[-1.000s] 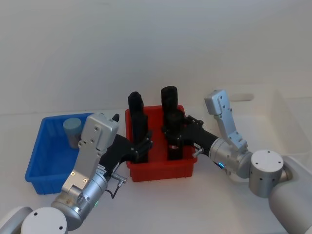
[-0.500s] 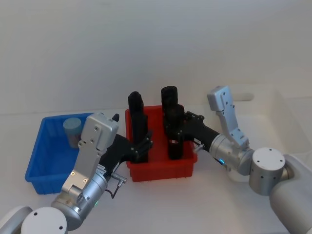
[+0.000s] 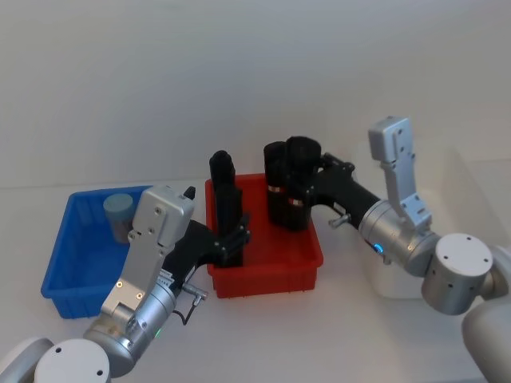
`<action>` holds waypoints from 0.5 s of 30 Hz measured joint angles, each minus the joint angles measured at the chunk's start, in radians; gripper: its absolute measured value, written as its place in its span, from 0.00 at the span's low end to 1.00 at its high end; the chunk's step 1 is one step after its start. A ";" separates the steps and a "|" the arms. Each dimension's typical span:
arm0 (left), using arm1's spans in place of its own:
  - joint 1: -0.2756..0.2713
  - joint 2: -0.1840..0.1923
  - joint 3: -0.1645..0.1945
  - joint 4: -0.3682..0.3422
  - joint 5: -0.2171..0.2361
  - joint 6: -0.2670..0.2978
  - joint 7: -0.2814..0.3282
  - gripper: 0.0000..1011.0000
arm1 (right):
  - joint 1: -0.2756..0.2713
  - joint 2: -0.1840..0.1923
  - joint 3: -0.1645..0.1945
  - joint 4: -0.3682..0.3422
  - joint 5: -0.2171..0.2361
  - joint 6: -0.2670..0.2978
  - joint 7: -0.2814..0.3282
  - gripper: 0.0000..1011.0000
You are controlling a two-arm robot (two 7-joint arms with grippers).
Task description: Pick the cotton swabs from the blue box and place them into the white box.
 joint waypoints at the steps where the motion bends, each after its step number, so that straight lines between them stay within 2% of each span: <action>1: 0.000 0.000 0.000 0.000 0.000 0.000 0.000 0.99 | -0.016 0.007 0.003 -0.039 0.004 0.008 -0.010 0.49; 5: 0.000 0.000 0.000 0.000 0.000 0.000 0.000 0.99 | -0.043 0.020 0.009 -0.105 0.010 0.025 -0.033 0.49; 15: 0.000 0.000 0.000 0.000 0.000 0.000 0.000 0.99 | -0.129 0.069 0.037 -0.303 0.013 0.083 -0.138 0.49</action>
